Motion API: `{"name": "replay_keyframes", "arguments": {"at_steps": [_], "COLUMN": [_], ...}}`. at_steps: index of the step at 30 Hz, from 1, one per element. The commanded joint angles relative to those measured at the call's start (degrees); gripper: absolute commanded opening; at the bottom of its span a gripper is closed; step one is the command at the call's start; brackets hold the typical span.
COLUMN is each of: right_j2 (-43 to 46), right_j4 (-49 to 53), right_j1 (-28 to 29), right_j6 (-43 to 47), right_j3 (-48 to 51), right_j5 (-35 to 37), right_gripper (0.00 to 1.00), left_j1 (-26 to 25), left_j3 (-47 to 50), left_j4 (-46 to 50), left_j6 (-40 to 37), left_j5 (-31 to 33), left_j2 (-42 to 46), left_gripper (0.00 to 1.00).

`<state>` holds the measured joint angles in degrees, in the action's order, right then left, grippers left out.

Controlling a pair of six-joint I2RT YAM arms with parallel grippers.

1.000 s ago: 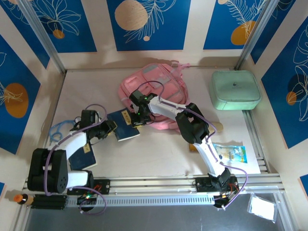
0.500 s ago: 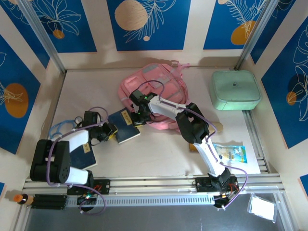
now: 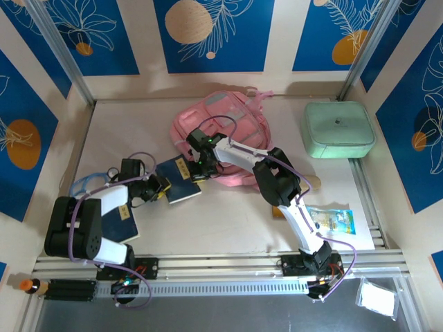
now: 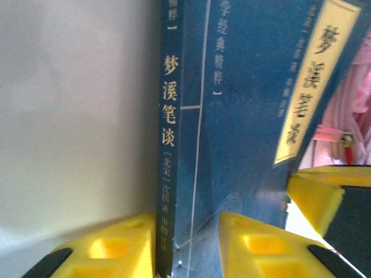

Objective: Pack the student bag
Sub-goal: Pick up the book at the center of the table.

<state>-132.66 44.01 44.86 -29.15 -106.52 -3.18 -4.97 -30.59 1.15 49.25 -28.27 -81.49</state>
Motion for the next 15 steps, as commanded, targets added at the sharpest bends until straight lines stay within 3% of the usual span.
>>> {"name": "replay_keyframes", "arguments": {"at_steps": [1, 6, 15], "right_j2": [-4.2, -3.0, 6.4], "right_j4": [1.0, -0.8, -8.9], "right_j1": [-0.1, -0.5, -1.9], "right_j6": [-1.4, -1.5, -4.7], "right_j3": [2.3, 3.8, 9.5], "right_j5": [-0.6, -1.8, -7.0], "right_gripper": [0.12, 0.12, 0.26], "left_j1": [-0.3, -0.3, -0.2], "left_j3": [-0.4, -0.2, -3.6], "left_j4": [-8.9, -6.9, 3.1], "left_j6": [1.2, -0.2, -0.3], "left_j5": [-7.6, -6.7, 0.0], "left_j2": [3.2, 5.3, 4.4], "left_gripper": [0.30, 0.28, 0.01]}}
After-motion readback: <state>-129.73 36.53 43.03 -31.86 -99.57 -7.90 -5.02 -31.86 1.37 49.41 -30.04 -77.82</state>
